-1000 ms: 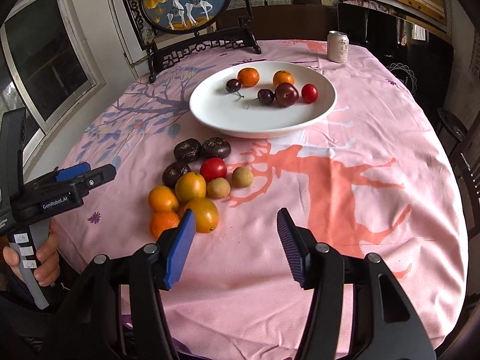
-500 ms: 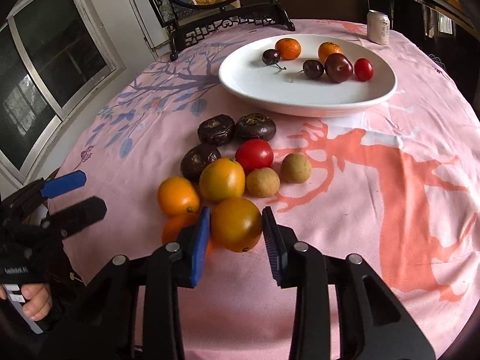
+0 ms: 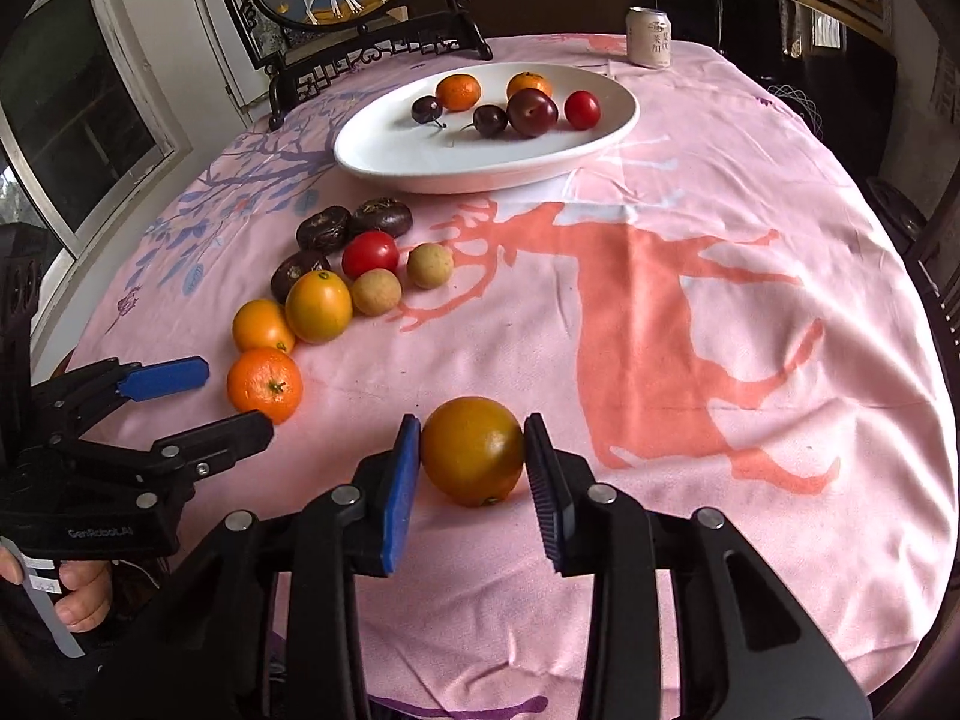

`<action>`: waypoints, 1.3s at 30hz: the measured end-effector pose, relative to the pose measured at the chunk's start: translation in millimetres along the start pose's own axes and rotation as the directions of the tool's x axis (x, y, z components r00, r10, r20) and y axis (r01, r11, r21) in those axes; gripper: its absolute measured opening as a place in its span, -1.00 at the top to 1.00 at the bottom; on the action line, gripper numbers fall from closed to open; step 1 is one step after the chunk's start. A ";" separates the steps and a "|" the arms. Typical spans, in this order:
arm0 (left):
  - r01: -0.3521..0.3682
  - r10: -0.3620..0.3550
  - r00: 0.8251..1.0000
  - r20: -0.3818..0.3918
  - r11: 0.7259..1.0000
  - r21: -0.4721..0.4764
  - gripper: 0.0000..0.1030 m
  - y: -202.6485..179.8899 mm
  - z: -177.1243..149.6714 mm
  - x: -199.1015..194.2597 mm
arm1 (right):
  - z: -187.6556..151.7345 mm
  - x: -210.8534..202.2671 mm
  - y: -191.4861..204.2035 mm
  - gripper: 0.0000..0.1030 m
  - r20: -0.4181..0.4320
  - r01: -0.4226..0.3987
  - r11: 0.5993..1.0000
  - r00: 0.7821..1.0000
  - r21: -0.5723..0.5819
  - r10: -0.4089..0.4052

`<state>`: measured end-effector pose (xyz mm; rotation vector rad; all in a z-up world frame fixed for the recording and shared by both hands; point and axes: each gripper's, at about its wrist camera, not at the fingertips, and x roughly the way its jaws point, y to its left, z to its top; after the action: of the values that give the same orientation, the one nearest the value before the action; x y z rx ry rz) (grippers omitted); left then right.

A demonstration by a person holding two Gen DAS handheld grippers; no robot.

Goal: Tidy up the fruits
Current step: 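Grasp the yellow-orange round fruit with the right tool, then grasp a tangerine with the left tool while the right tool holds the yellow fruit, then carry both fruits onto the white plate and open both tools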

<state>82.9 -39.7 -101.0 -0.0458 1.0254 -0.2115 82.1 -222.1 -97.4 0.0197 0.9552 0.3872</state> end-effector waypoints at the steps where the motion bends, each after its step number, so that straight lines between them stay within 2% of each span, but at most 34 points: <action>1: -0.003 0.003 1.000 -0.009 1.000 -0.006 -0.47 -0.5 0.7 3.2 | -0.4 0.4 -1.5 0.29 0.003 -0.007 1.000 1.000 0.003 0.007; 5: -0.025 0.025 1.000 0.001 0.999 -0.021 -0.43 -2.4 6.1 9.3 | -0.3 8.9 -2.7 0.29 -0.010 -0.033 0.999 0.999 0.012 0.033; 6: -0.022 0.022 1.000 0.003 0.999 -0.025 -0.36 -2.5 7.5 9.5 | -0.4 11.3 -2.3 0.29 -0.011 -0.031 0.999 0.999 0.010 0.032; 11: -0.025 0.025 1.000 0.009 1.000 -0.013 0.05 -6.7 7.8 9.5 | -0.2 7.4 -1.9 0.30 0.004 -0.041 0.999 0.999 0.012 0.041; 12: -0.011 0.011 1.000 0.009 1.000 -0.009 0.40 -7.2 7.6 9.2 | 0.4 4.7 -1.3 0.30 0.012 -0.036 0.999 0.999 0.010 0.036; 25: 0.015 -0.013 0.998 0.064 0.999 -0.030 0.38 1.9 2.9 -16.4 | 6.9 -5.6 7.8 0.30 0.033 -0.041 0.999 0.999 0.008 0.041; 30: 0.022 -0.019 0.996 0.092 0.999 -0.028 0.38 7.6 12.0 -29.7 | 13.6 0.6 12.2 0.30 0.021 -0.049 0.999 0.999 0.003 0.049; 35: -0.002 0.004 0.994 0.109 1.000 -0.018 0.38 16.9 42.4 -33.6 | 38.5 3.5 16.8 0.30 0.029 -0.042 0.999 0.999 -0.030 0.043; 39: -0.027 0.029 0.990 0.138 1.000 -0.016 0.38 28.9 93.4 -35.0 | 77.8 1.5 21.7 0.30 0.064 -0.033 0.997 0.997 -0.076 0.038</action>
<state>149.4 -10.2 -26.8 -0.0586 0.8886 -0.1733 138.2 -189.5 -49.2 -0.0189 0.8760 0.4528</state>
